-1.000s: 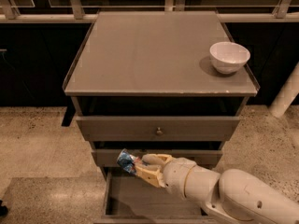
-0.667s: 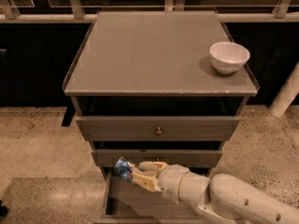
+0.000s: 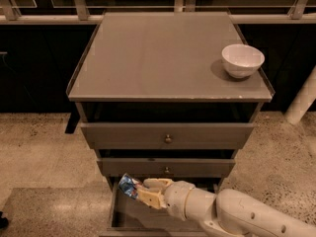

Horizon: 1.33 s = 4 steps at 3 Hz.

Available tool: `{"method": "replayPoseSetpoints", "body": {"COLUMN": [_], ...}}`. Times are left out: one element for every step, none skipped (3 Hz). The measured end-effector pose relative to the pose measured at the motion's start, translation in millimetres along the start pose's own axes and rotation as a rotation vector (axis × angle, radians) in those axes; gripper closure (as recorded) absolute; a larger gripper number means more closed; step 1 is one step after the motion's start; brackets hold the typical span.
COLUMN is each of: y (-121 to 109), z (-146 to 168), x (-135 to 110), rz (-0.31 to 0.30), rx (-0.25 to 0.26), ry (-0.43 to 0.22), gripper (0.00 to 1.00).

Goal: Place redbull can into bottom drawer

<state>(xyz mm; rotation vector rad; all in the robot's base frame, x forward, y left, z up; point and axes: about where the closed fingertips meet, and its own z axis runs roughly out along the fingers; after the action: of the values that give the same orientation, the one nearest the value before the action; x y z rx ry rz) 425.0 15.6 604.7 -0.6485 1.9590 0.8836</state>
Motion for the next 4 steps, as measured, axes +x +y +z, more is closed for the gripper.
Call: {"method": "replayPoseSetpoints", "body": {"y": [-14,-36,-52,-70], "z": [7,17,29,48], "x": [30,82,127,167], "rz": [0.036,0.098,0.149,0.205], "rx": [0.034,0.087,0.142,0.168], "ry": [0.0,0.006,0.011,0.028], "gripper": [1.0,1.0,1.0,1.0]}}
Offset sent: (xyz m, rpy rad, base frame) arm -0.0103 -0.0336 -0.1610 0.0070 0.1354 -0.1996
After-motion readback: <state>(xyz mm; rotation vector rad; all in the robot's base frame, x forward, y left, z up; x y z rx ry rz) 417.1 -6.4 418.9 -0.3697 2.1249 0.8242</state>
